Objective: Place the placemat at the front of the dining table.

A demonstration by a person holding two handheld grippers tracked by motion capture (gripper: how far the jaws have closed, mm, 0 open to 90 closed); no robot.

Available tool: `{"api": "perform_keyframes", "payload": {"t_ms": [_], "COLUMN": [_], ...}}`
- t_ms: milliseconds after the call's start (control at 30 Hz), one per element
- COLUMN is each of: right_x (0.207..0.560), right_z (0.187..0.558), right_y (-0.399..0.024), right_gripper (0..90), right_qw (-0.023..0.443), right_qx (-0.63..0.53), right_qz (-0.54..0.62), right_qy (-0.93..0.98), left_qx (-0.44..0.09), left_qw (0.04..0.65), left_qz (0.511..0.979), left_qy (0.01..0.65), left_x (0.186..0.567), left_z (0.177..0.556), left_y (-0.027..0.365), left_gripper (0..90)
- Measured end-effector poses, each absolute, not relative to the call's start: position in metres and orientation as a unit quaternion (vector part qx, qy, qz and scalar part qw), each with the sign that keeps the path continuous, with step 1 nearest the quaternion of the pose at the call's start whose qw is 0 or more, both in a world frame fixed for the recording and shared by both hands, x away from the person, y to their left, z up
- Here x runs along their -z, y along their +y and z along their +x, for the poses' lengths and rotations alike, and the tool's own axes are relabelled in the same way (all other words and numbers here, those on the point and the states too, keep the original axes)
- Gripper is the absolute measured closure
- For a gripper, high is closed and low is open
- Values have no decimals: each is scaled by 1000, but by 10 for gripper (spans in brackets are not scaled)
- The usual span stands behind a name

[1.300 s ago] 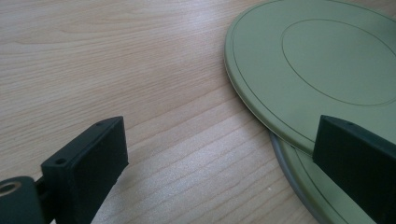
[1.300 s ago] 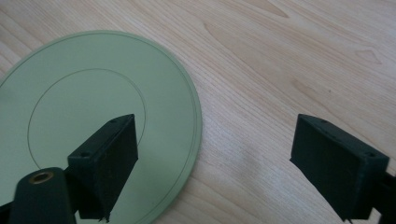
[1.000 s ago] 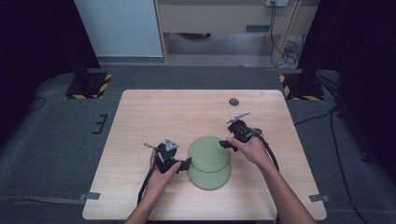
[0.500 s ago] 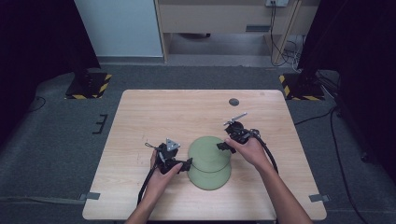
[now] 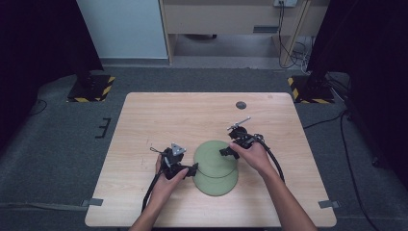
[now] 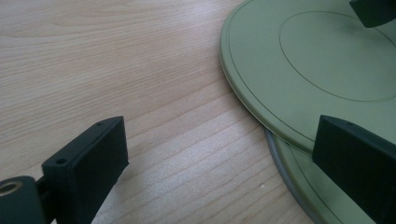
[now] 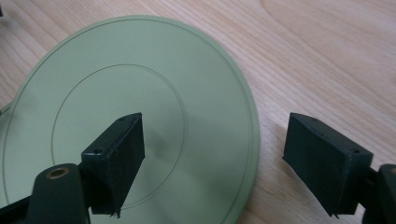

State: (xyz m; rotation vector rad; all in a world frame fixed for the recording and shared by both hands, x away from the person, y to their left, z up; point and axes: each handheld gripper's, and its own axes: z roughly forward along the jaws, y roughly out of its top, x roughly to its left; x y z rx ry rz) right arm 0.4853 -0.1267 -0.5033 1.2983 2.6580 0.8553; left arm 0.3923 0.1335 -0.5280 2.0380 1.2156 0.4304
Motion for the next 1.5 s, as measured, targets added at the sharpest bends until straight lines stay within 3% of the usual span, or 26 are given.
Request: {"api": "perform_keyframes", "payload": {"t_ms": [933, 1500], "right_x": [512, 507], "right_z": [497, 497], "right_y": [-121, -116], "right_gripper": [191, 274], "right_qw": [-4, 0], "right_qx": [-292, -276], "right_qz": [424, 407], "right_qy": [857, 871], "left_qx": [-161, -165], "left_qw": [357, 354], "left_qz": [787, 787], "left_qy": [477, 477], "left_x": [531, 532], "left_z": [395, 394], "left_y": [134, 134], "left_gripper": [18, 14]}}
